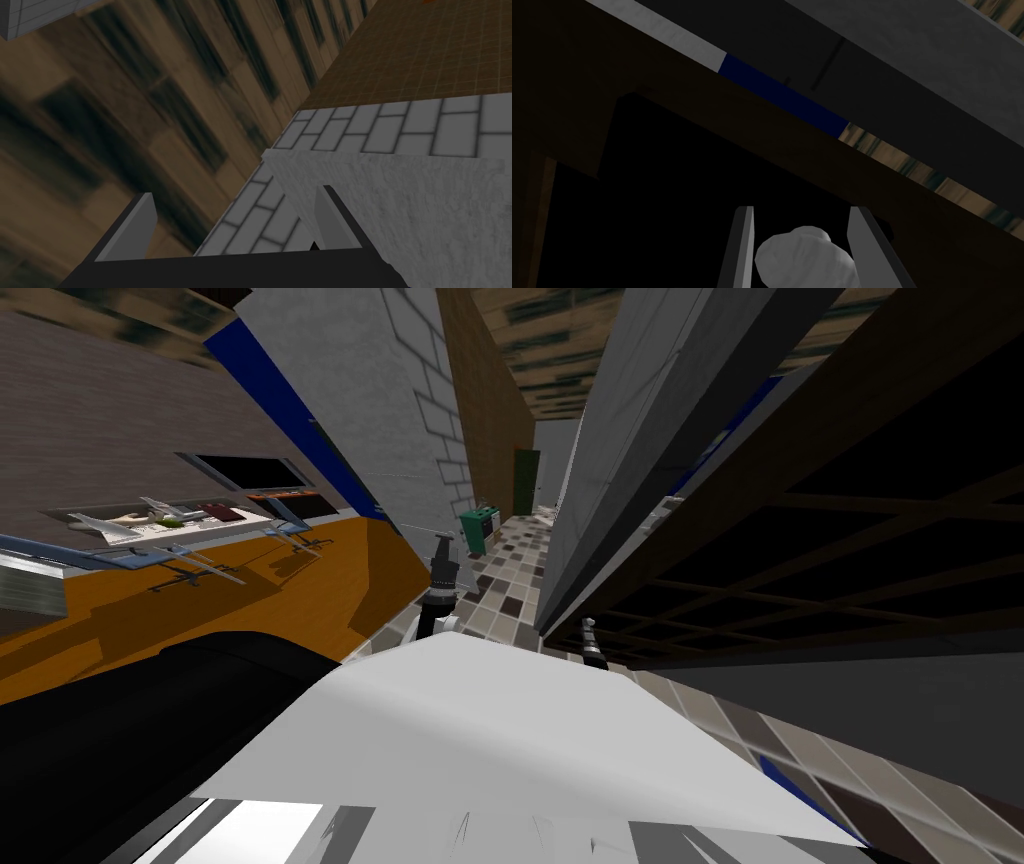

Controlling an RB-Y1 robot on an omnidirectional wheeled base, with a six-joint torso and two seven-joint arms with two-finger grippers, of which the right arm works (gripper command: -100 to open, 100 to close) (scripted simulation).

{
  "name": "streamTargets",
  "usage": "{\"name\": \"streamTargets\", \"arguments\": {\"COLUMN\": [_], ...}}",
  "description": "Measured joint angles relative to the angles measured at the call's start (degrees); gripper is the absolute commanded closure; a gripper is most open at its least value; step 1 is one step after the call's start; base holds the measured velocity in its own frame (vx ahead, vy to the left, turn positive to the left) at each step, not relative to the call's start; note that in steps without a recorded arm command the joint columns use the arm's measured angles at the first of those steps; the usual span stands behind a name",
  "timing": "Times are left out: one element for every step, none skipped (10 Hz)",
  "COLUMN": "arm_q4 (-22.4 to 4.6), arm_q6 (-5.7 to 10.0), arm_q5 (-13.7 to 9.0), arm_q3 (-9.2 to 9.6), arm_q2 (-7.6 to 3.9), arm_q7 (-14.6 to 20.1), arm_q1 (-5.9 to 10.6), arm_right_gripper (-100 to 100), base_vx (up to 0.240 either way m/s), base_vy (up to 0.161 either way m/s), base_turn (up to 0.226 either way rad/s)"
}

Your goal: Pull the door open

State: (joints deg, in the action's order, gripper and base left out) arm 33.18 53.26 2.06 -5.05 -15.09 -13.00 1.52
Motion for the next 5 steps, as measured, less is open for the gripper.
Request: {"name": "streamTargets", "arguments": {"arm_q4": [-1.4, -1.5, -4.5, -6.9, -6.1], "arm_q6": [1.07, 1.07, 2.18, 3.31, 2.95], "arm_q5": [-0.1, -0.1, -0.1, -0.6, -0.7], "arm_q3": [-0.02, -0.01, -0.1, -0.07, 0.16], "arm_q2": [-0.09, -0.09, -0.24, -0.33, -0.53], "arm_q7": [0.1, 0.1, 0.1, 1.0, 2.2], "arm_q1": [0.82, 0.95, 2.48, 3.52, 3.01], "arm_right_gripper": [100, 100, 100, 100, 100], "base_vx": [0.0, 0.0, -0.012, -0.018, -0.029], "base_vy": [0.0, 0.0, -0.009, -0.014, -0.013], "base_turn": [0.0, 0.0, 0.052, 0.043, 0.041]}}
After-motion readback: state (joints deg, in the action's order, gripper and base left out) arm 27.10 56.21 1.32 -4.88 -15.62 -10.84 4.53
